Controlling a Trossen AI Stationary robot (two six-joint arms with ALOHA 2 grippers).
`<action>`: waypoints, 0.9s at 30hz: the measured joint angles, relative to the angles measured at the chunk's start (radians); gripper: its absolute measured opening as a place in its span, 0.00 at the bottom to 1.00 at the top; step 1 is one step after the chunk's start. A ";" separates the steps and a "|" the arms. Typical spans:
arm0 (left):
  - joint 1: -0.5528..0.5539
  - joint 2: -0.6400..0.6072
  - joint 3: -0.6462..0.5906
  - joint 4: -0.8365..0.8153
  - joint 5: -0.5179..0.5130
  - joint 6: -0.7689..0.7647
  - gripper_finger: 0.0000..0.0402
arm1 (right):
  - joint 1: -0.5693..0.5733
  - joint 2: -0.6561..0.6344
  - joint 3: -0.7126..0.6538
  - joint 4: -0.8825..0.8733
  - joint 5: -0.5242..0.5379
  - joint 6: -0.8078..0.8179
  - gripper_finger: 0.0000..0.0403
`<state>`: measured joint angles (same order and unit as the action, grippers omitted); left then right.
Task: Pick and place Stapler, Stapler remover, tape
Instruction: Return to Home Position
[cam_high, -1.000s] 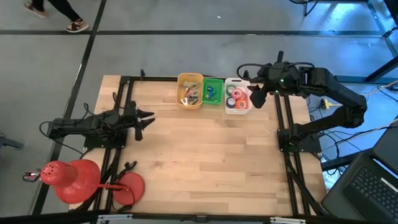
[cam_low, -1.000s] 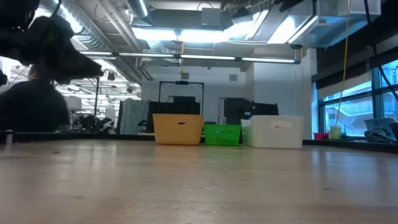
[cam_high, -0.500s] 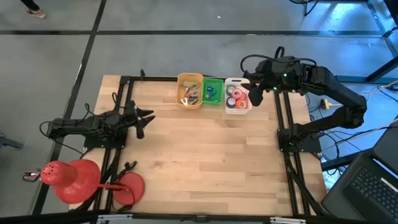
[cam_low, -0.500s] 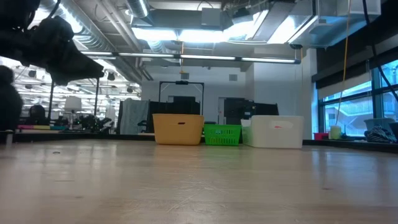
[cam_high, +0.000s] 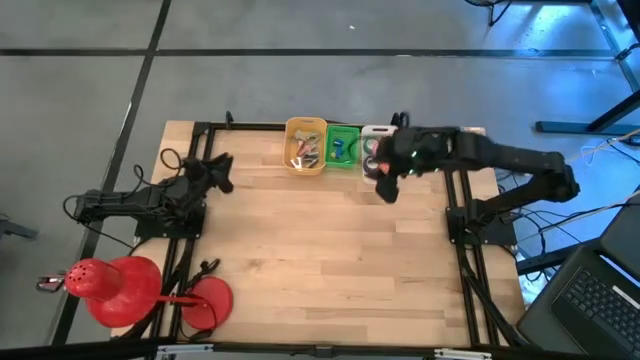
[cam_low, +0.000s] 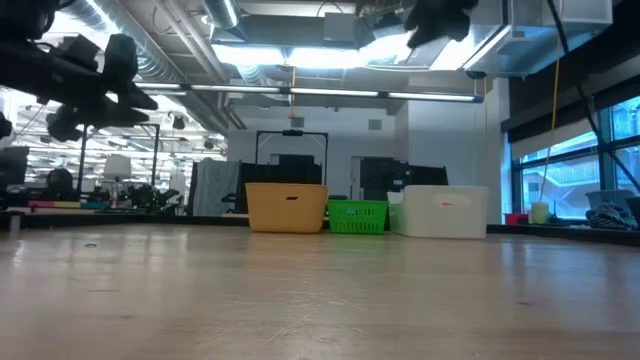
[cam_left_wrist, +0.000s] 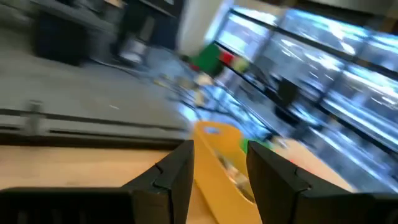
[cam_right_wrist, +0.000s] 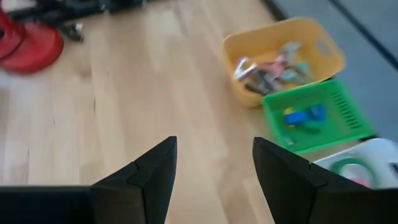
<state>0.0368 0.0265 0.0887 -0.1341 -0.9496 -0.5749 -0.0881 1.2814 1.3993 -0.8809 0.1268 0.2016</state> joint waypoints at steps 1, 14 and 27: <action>0.000 0.000 0.000 0.000 -0.038 -0.003 0.35 | 0.014 -0.001 -0.035 0.025 0.000 0.002 0.53; 0.000 0.000 0.000 0.002 -0.071 -0.006 0.35 | 0.111 -0.023 -0.349 0.167 0.001 0.086 0.22; 0.000 0.000 0.001 0.002 -0.070 -0.006 0.35 | 0.156 -0.441 -0.795 0.673 -0.120 0.115 0.01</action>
<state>0.0364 0.0265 0.0898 -0.1320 -1.0195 -0.5812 0.0681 0.8404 0.6047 -0.2078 0.0067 0.3170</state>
